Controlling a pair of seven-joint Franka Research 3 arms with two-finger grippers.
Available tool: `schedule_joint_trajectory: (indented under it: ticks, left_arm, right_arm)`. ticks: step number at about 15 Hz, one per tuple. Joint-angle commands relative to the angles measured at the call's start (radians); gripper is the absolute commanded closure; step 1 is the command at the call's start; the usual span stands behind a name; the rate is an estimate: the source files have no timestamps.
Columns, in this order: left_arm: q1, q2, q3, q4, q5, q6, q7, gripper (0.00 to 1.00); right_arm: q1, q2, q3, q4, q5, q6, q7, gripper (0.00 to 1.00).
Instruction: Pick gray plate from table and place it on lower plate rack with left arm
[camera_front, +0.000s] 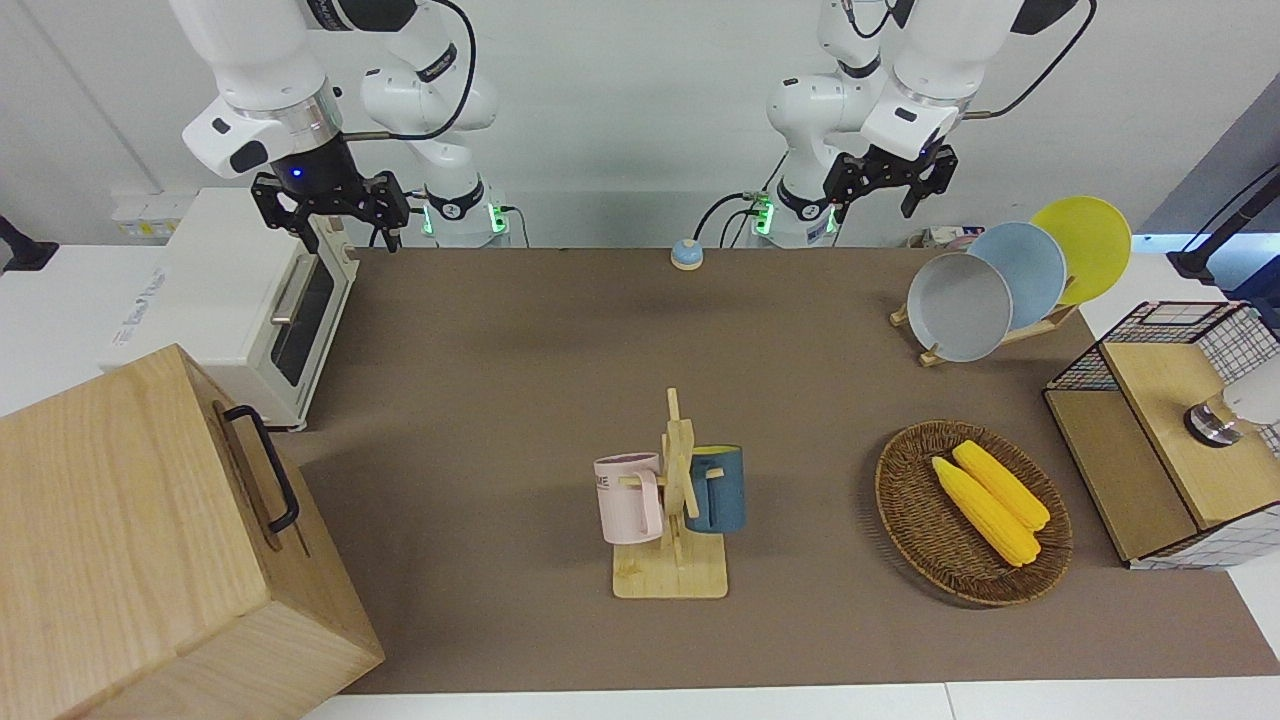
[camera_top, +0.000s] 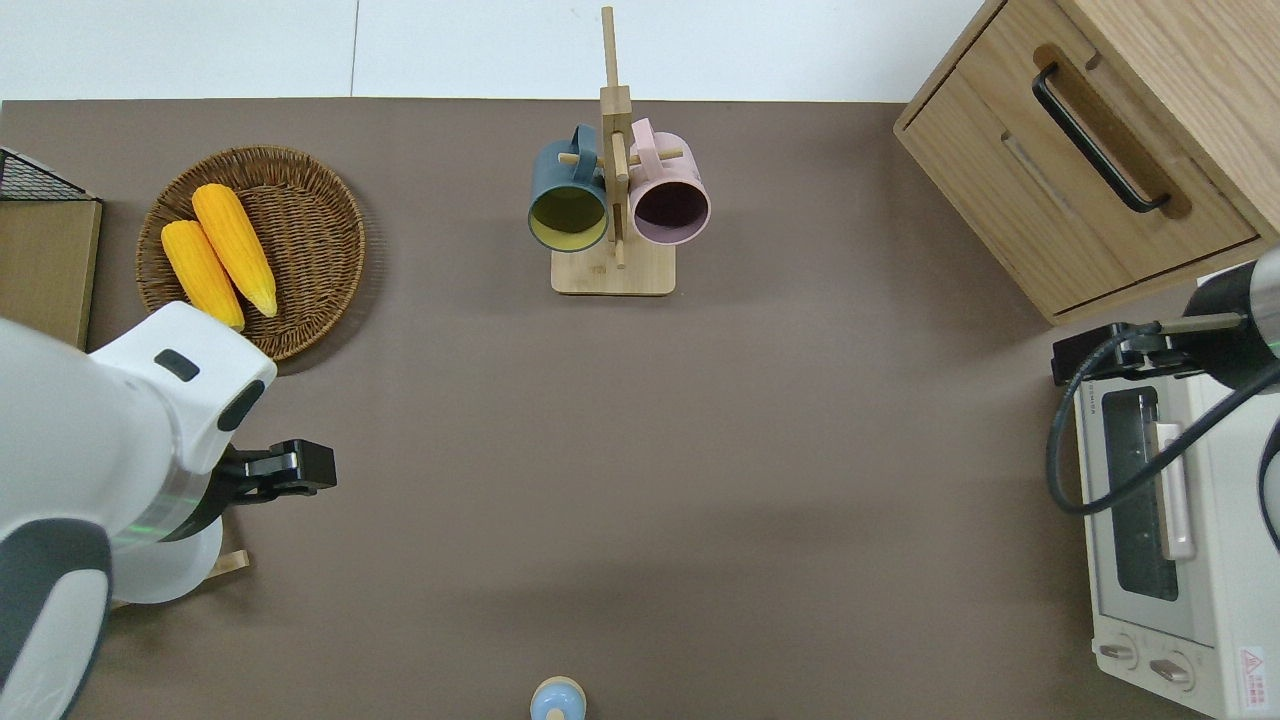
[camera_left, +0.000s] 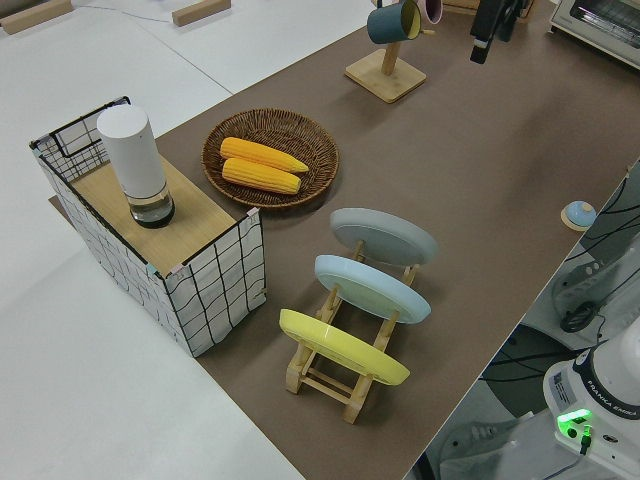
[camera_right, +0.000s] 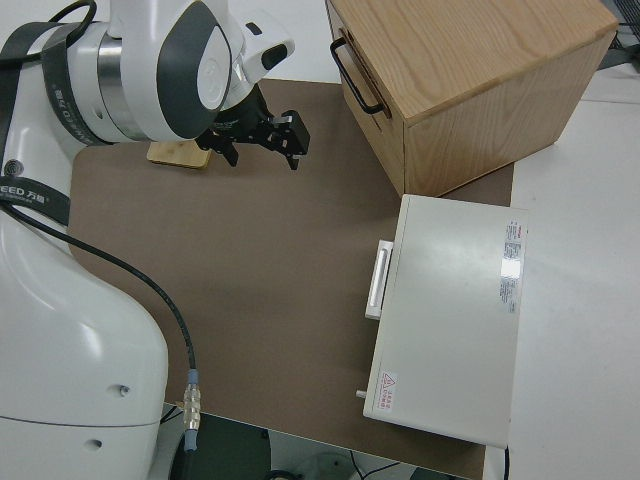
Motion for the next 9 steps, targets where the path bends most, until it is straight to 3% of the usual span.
schedule_joint_trajectory:
  ticks: [1,9]
  left_arm:
    - [0.004,-0.003,0.005,0.012,-0.026,-0.007,0.187,0.00]
    - [0.004,-0.003,-0.005,0.010,-0.010,0.008,0.235,0.00]
  right_arm:
    - [0.007,0.000,-0.006,0.006,0.003,-0.001,0.004,0.017]
    - [0.007,0.000,-0.006,0.006,0.003,-0.001,0.004,0.017]
